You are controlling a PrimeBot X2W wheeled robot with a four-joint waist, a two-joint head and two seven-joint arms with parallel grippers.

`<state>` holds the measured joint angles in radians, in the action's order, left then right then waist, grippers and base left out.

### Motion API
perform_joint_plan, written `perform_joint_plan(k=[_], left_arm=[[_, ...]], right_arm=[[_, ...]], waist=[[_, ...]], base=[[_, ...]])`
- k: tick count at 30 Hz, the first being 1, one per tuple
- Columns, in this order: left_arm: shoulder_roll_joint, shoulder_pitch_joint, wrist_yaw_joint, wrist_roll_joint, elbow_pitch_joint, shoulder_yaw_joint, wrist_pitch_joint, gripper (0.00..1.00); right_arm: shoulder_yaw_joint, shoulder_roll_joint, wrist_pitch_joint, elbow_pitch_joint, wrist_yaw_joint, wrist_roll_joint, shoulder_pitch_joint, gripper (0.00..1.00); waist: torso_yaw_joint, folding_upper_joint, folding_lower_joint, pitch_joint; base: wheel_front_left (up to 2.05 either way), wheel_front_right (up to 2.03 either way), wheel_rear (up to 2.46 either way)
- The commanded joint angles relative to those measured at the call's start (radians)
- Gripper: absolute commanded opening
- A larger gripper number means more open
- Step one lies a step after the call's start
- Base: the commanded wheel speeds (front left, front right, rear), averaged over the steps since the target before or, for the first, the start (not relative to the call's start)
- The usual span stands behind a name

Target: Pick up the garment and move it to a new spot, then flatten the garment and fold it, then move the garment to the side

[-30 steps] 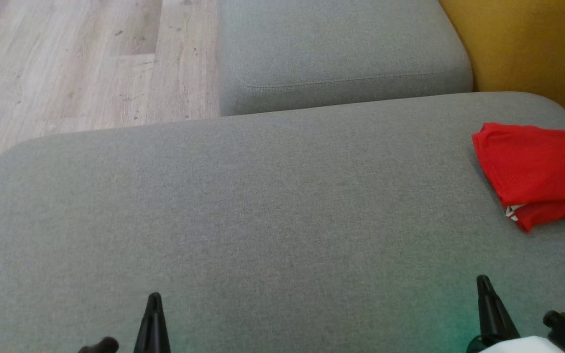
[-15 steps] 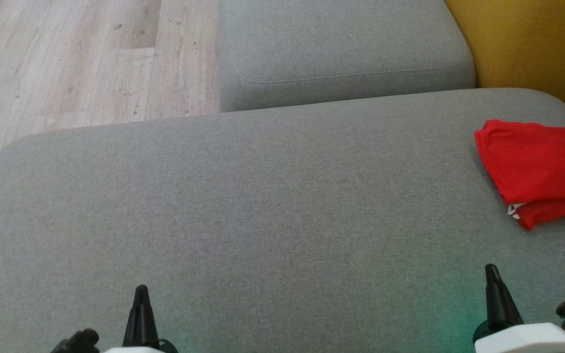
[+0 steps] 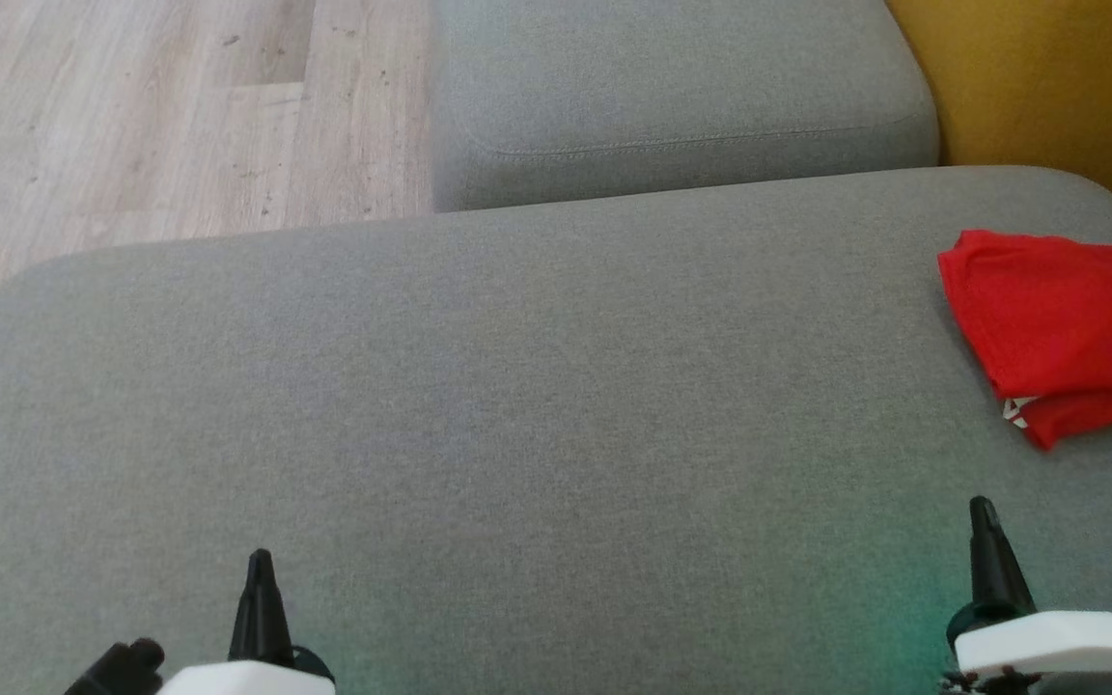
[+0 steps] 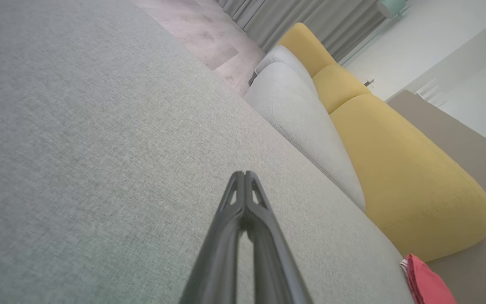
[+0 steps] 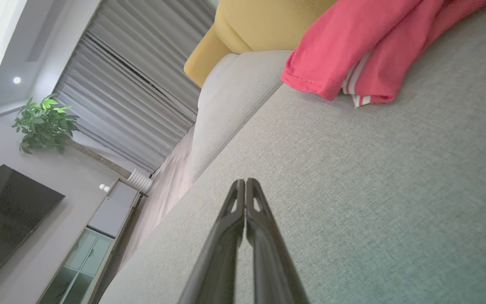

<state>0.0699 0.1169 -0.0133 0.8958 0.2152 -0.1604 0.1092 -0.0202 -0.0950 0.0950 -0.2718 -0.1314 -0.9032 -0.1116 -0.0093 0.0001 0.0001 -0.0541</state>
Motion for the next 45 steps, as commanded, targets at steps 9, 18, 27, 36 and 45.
perform_joint_plan(k=[9, 18, 27, 36, 45], left_arm=[[0.013, -0.077, 0.028, 0.118, -0.019, 0.052, -0.026, 0.00], [0.013, -0.103, 0.049, 0.233, -0.010, 0.084, -0.055, 0.00], [0.013, -0.126, 0.068, 0.337, -0.003, 0.113, -0.081, 0.00], [0.013, -0.150, 0.087, 0.440, 0.005, 0.142, -0.107, 0.00], [0.012, -0.174, 0.106, 0.542, 0.013, 0.172, -0.134, 0.00]], right_arm=[[0.013, 0.001, -0.028, 0.030, 0.000, -0.116, 0.072, 0.00], [0.030, 0.006, -0.057, 0.030, 0.000, -0.227, 0.098, 0.00], [0.046, 0.010, -0.083, 0.030, 0.000, -0.327, 0.122, 0.00], [0.062, 0.014, -0.110, 0.029, 0.001, -0.426, 0.146, 0.00], [0.078, 0.019, -0.136, 0.029, 0.001, -0.525, 0.169, 0.00]], waist=[[0.001, -0.0001, -0.0001, 0.008], [0.003, -0.0001, -0.0001, 0.017], [0.004, -0.0001, -0.0001, 0.025], [0.005, -0.0001, -0.0001, 0.033], [0.007, -0.0001, -0.0001, 0.041]], base=[[0.00, 0.00, 0.00], [0.00, 0.00, 0.00], [0.00, 0.00, 0.00], [0.00, 0.00, 0.00], [0.00, 0.00, 0.00]])
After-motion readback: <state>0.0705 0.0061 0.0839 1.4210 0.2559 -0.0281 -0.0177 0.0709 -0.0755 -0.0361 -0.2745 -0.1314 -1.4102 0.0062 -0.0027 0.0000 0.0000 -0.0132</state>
